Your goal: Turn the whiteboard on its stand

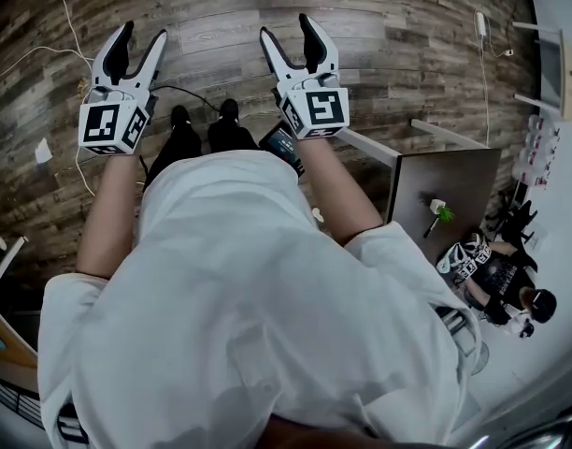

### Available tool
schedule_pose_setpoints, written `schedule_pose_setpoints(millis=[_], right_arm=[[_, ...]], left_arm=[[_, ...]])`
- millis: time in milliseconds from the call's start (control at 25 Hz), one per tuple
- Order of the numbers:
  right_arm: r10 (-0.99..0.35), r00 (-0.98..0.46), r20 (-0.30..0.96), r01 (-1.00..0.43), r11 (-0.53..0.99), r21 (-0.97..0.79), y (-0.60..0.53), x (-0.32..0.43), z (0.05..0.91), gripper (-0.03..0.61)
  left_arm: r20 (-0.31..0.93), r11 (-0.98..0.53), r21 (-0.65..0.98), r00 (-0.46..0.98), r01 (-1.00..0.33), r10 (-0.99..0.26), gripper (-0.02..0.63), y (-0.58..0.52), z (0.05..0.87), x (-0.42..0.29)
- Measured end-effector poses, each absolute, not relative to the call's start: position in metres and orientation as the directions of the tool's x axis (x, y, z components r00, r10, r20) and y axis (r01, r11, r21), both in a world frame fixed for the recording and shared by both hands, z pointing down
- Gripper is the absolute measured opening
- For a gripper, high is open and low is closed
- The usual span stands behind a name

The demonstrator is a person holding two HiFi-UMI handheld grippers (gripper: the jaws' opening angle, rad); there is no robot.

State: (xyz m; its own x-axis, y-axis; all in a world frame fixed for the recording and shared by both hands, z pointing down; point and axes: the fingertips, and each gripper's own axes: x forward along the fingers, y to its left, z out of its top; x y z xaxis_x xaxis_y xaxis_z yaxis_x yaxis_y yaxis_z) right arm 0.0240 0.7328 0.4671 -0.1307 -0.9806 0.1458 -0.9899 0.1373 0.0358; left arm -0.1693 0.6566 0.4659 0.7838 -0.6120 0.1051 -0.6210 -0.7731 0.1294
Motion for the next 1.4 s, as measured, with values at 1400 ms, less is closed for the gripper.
schedule_pose_setpoints(millis=[1400], right_arm=[[-0.978,-0.117,0.170,-0.991,0.127,0.047,0.656,0.070,0.470,0.239]], left_arm=[[0.074,-0.746,0.155,0.761,-0.648,-0.645,0.252,0.575,0.466,-0.139]])
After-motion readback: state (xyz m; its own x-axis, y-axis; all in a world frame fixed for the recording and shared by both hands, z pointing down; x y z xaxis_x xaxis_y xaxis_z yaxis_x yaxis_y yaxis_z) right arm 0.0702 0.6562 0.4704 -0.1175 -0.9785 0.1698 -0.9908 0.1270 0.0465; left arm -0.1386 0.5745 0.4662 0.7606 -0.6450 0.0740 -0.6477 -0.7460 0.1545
